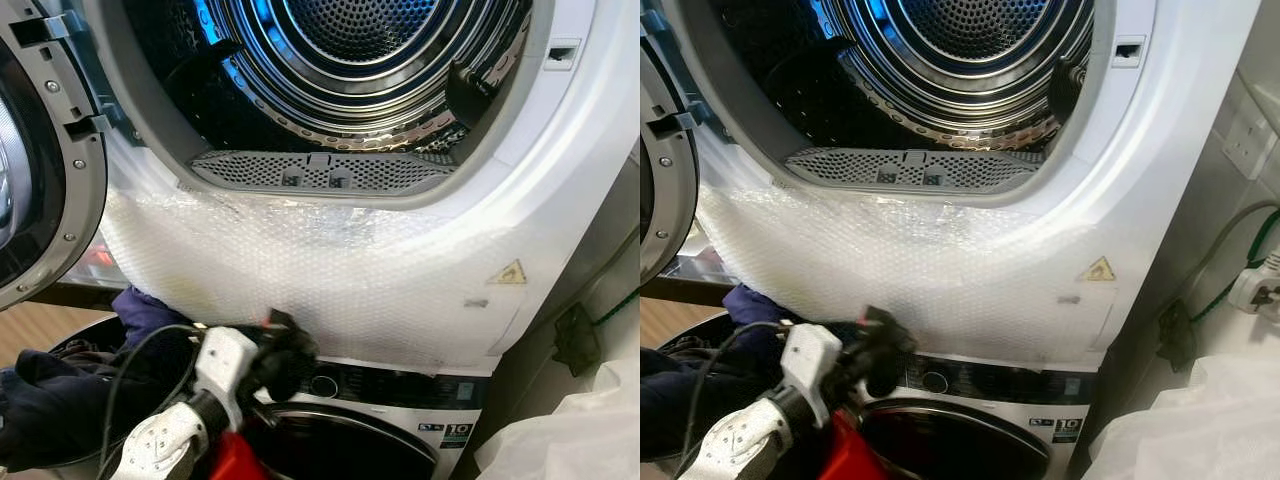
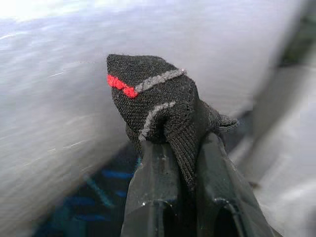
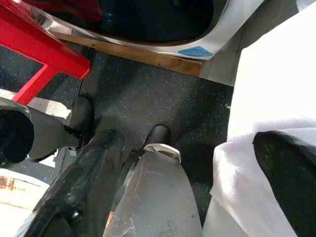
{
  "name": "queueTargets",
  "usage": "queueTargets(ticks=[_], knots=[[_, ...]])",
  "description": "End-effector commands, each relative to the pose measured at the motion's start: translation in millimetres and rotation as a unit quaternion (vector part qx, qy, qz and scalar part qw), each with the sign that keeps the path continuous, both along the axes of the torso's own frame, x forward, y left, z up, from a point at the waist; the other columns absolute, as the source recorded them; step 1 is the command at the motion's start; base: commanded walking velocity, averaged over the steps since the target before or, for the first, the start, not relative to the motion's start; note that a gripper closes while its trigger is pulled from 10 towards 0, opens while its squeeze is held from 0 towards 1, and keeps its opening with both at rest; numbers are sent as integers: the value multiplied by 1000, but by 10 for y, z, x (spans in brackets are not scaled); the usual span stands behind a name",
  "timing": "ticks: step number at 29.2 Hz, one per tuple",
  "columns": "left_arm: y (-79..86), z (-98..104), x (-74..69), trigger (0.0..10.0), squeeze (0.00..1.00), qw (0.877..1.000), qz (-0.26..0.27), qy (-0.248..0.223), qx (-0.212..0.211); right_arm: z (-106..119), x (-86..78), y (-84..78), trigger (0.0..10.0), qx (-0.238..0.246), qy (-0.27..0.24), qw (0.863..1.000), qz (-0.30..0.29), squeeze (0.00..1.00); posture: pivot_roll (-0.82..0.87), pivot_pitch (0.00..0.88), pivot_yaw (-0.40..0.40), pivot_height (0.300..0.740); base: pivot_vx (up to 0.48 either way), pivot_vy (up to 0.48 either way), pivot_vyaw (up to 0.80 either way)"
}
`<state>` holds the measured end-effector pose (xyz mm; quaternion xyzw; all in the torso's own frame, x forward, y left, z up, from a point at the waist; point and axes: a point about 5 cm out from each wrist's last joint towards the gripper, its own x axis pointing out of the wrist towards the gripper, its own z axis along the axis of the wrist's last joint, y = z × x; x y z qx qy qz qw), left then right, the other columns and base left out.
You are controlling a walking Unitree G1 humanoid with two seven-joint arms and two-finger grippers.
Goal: Clothes washing
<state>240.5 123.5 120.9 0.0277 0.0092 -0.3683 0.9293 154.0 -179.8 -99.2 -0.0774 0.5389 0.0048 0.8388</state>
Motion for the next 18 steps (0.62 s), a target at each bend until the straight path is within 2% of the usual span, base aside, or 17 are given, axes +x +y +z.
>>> queueTargets(ticks=[1, 4, 6, 7, 8, 9, 10, 11, 12, 13, 14, 15, 16, 17, 18], knots=[[-103, 129, 0, 0, 0, 998, -65, -16, 16, -8, -9, 47, 10000, 11, 0, 1000, -9, 0, 144, 0, 105, 740, 0, 0, 0], [-252, 251, 22, 0, 0, 988, -144, -35, 38, -5, -1, 49, 10000, 13, -1, 1000, -11, 0, 148, 0, 104, 740, 0, 0, 0], [-346, 374, 86, 0, 0, 980, -180, -68, 57, -4, 4, 51, 10000, 13, -1, 1000, -13, 0, 146, 0, 105, 740, 0, 0, 0], [-405, 481, 148, 0, 0, 975, -194, -94, 59, -2, 10, 55, 10000, 14, -2, 1000, -15, 0, 143, 0, 102, 740, 0, 0, 0], [-511, 701, 242, 0, 0, 963, -225, -136, 59, 2, 21, 63, 10000, 17, -5, 1000, -19, 0, 138, 0, 101, 740, 0, 0, 0], [-511, 701, 242, 0, 0, 963, -225, -136, 59, 2, 21, 63, 10000, 17, -5, 1000, -19, 0, 138, 0, 101, 740, 0, 0, 0], [-556, 801, 277, 0, 0, 957, -239, -151, 57, 5, 29, 66, 10000, 18, -6, 1000, -21, 0, 137, 0, 97, 740, 0, 0, 0], [-623, 1065, 391, 0, 0, 942, -266, -197, 63, 9, 41, 71, 10000, 18, -7, 1000, -21, 0, 134, 0, 99, 740, 0, 0, 0], [-623, 1065, 391, 0, 0, 942, -266, -197, 63, 9, 41, 71, 10000, 18, -7, 1000, -21, 0, 134, 0, 99, 740, 0, 0, 0], [-639, 1177, 442, 0, 0, 935, -273, -215, 67, 11, 45, 72, 10000, 19, -8, 1000, -21, 0, 134, 0, 99, 740, 0, 0, 0], [-656, 1471, 577, 0, 0, 925, -275, -255, 59, 14, 54, 71, 10000, 19, -9, 1000, -22, 0, 129, 0, 97, 740, 0, 0, 0], [-656, 1471, 577, 0, 0, 925, -275, -255, 59, 14, 54, 71, 10000, 19, -9, 1000, -22, 0, 129, 0, 97, 740, 0, 0, 0], [-652, 1663, 668, 0, 0, 921, -270, -277, 48, 16, 57, 68, 10000, 20, -9, 1000, -23, 0, 130, 0, 95, 740, 0, 0, 0], [-639, 2002, 810, 0, 0, 912, -263, -312, 30, 18, 61, 61, 10000, 19, -10, 999, -23, 0, 129, 0, 94, 740, 0, 0, 0], [-620, 2220, 903, 0, 0, 909, -247, -337, 21, 20, 63, 53, 10000, 18, -11, 999, -25, 0, 128, 0, 95, 740, 0, 0, 0]])
